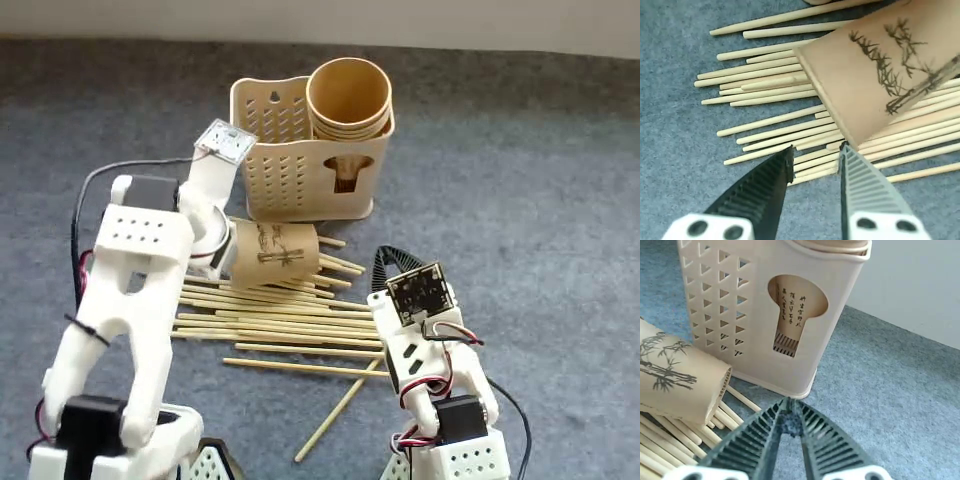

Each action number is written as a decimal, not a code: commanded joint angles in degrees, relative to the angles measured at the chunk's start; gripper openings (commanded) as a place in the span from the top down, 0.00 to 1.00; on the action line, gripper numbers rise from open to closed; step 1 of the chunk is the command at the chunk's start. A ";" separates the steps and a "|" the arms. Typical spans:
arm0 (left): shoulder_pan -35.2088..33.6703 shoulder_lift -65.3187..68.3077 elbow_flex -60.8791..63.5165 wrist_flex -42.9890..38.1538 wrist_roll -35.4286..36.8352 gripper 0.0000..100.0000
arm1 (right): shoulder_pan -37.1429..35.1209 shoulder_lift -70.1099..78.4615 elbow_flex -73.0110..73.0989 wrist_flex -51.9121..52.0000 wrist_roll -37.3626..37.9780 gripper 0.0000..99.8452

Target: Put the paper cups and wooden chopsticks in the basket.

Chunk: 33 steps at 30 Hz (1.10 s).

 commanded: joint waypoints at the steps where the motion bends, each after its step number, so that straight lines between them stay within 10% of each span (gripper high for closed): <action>1: 1.45 -7.52 3.47 -3.16 0.09 0.84 | 0.22 -0.66 5.67 0.31 0.70 0.99; 17: 5.85 -10.15 9.45 -3.52 -4.04 0.84 | 0.22 -0.66 5.67 0.31 0.70 0.99; 33: 7.16 -10.15 26.86 -32.97 -3.78 0.84 | 0.22 -0.66 5.67 0.40 0.70 0.99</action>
